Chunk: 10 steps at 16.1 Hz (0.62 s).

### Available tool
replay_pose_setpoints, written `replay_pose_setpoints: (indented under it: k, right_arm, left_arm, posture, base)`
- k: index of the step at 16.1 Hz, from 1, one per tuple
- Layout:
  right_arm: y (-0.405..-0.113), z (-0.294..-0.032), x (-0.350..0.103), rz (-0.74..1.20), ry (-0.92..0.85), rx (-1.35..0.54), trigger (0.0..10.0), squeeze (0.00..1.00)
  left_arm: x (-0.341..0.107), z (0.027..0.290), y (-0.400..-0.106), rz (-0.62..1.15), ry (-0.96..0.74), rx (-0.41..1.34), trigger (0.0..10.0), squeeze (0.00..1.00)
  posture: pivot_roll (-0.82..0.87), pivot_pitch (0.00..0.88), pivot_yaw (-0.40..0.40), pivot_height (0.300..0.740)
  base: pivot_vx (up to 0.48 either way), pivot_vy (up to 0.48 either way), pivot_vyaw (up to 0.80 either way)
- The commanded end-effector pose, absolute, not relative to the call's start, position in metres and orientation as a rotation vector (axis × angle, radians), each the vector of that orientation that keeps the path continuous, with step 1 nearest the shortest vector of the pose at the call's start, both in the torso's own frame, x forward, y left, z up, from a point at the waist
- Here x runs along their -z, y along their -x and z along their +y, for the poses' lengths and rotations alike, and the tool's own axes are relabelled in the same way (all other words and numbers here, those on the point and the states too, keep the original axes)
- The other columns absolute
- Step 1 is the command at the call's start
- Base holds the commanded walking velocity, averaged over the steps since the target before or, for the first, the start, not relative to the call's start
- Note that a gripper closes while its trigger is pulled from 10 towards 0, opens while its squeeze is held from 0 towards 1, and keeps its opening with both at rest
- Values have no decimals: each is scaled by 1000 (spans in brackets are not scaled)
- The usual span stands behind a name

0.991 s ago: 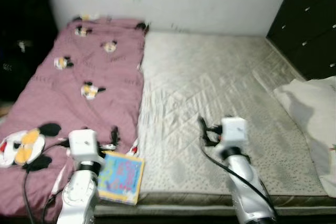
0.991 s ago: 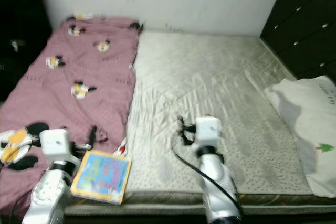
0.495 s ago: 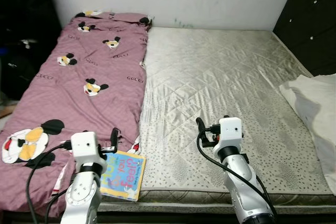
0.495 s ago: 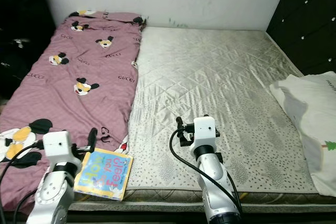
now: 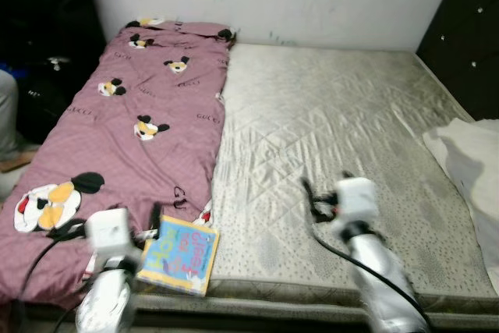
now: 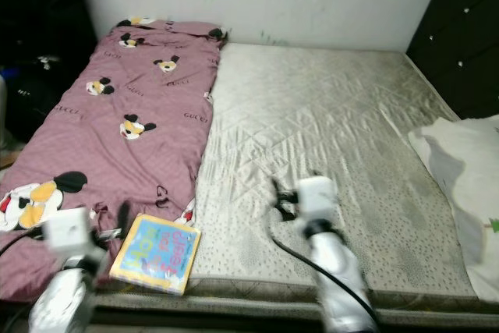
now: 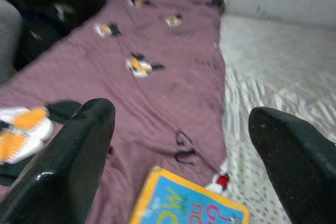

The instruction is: Clean up the room

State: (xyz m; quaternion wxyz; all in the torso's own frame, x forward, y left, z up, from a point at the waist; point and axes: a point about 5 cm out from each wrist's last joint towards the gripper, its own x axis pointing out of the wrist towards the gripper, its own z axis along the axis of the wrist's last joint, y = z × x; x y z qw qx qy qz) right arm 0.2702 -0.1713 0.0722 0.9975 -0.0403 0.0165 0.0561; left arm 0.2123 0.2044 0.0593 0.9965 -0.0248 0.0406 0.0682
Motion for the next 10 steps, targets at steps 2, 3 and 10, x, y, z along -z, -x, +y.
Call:
replay_pose_setpoints:
  k: [2, 3, 10]
  right_arm:
    - [-258, -185, -83, 23, 75, -91, 10000, 0]
    - [-249, -187, -88, 15, 75, -93, 10000, 0]
    - [-240, -188, -102, 42, 62, -100, 10000, 0]
  left_arm:
    - [-64, 204, -197, 67, 45, -130, 10000, 0]
    - [-64, 204, -188, 69, 42, -135, 10000, 0]
    - [-70, 203, -177, 110, 32, -172, 10000, 0]
  posture:
    - [47, 15, -52, 740]
    - [47, 26, -56, 740]
    - [50, 59, -59, 740]
  base:
    - [0, 0, 0]
    - [0, 0, 0]
    - [0, 0, 0]
